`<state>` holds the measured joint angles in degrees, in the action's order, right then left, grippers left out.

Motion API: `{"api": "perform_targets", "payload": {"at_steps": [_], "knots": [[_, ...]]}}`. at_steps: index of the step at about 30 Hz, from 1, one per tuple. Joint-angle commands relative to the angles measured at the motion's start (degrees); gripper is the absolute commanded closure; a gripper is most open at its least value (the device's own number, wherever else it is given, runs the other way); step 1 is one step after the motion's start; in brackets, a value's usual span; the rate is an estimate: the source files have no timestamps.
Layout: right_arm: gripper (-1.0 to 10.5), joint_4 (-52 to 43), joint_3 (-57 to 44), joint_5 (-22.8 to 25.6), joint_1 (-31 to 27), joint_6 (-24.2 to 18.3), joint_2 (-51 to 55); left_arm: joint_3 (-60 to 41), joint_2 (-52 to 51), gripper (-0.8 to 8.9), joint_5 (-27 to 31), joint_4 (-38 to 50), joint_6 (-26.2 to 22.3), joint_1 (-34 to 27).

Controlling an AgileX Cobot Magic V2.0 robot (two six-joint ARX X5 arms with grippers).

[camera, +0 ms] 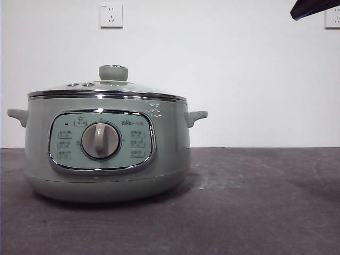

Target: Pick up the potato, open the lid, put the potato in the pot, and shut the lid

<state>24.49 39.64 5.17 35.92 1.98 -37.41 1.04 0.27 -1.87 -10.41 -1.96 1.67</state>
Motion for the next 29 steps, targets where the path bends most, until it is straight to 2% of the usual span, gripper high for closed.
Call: {"api": "perform_targets", "payload": {"at_steps": [1, 4, 8, 12, 16, 20, 29], "knots": [[9.6, 1.8, -0.9, 1.2, -2.2, -3.4, 3.5, -0.8, -0.2, 8.16, 0.2, 0.1, -0.7, -0.2], [9.6, 0.7, -5.6, 0.5, -9.4, -3.7, 9.8, -0.8, -0.2, 8.16, 0.2, 0.1, -0.7, -0.2], [9.6, -2.9, -15.6, -6.9, -22.1, -4.0, 20.7, -0.8, -0.2, 8.16, 0.2, 0.1, -0.7, -0.2], [9.6, -5.9, -24.6, -14.0, -30.7, -4.3, 29.6, -0.8, -0.2, 8.16, 0.2, 0.1, -0.7, -0.2], [9.6, -10.4, -30.9, -16.0, -33.5, -4.4, 33.8, -0.8, -0.2, 8.16, 0.2, 0.1, -0.7, -0.2], [9.6, -14.6, -35.6, -17.2, -33.7, -4.2, 36.4, -0.8, -0.2, 8.16, 0.2, 0.1, -0.7, -0.2], [9.6, -14.9, -39.3, -17.2, -33.7, -3.8, 37.4, -0.8, -0.2, 8.16, 0.2, 0.1, -0.7, -0.2]]}}
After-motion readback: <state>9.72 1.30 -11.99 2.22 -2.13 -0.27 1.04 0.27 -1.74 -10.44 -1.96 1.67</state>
